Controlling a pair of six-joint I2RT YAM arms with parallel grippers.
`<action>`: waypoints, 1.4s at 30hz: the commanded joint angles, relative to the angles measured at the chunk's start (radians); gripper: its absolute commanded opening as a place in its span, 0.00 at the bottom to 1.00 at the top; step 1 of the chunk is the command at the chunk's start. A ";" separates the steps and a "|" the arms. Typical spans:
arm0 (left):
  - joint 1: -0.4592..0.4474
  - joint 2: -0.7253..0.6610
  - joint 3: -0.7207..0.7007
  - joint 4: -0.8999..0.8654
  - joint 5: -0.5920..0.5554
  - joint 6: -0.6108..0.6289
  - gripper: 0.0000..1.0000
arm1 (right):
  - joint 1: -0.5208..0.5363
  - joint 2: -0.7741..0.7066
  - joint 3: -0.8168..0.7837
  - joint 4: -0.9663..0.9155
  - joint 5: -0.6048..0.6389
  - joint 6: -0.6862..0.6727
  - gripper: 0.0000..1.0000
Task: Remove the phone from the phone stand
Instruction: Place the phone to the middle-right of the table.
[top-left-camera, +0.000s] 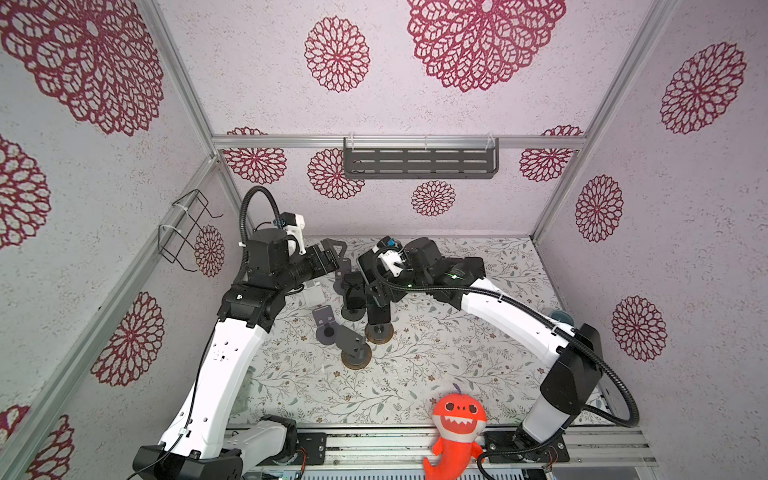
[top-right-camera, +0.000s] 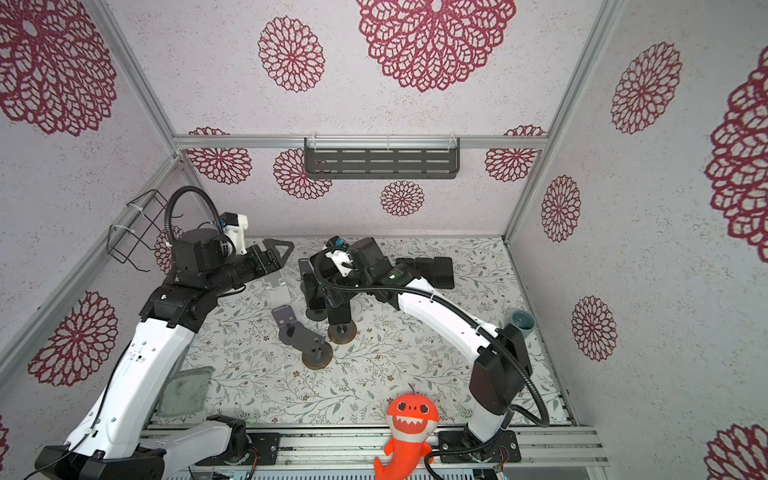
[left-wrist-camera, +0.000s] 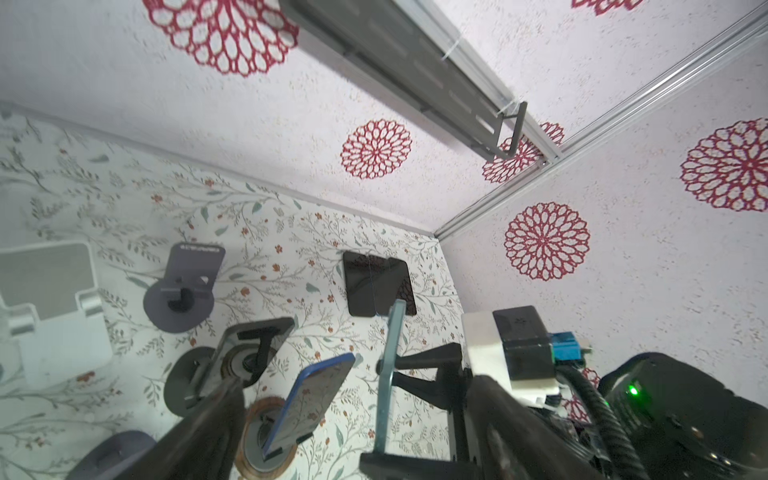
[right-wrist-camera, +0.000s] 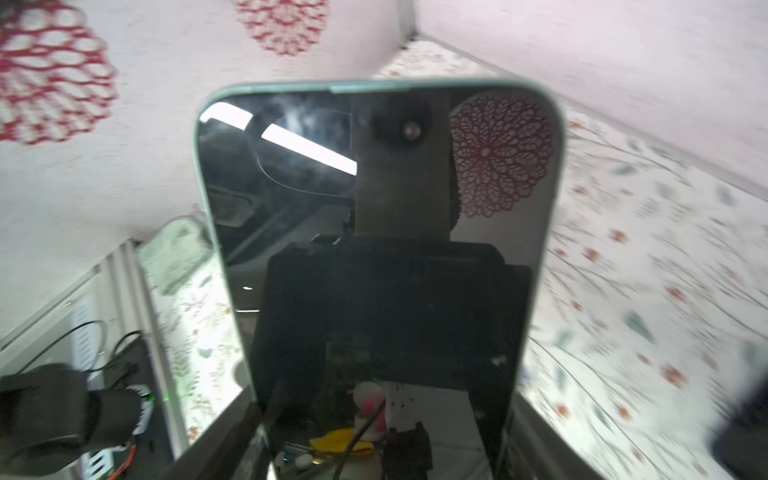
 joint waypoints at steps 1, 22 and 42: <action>0.009 0.062 0.043 -0.022 -0.018 0.063 0.89 | -0.092 -0.123 -0.030 -0.077 0.117 0.014 0.48; 0.009 0.172 0.058 -0.037 -0.080 0.294 0.92 | -0.622 0.043 -0.359 -0.179 0.307 -0.024 0.07; 0.053 0.115 -0.115 0.082 -0.066 0.290 0.90 | -0.657 0.233 -0.253 -0.183 0.239 -0.058 0.21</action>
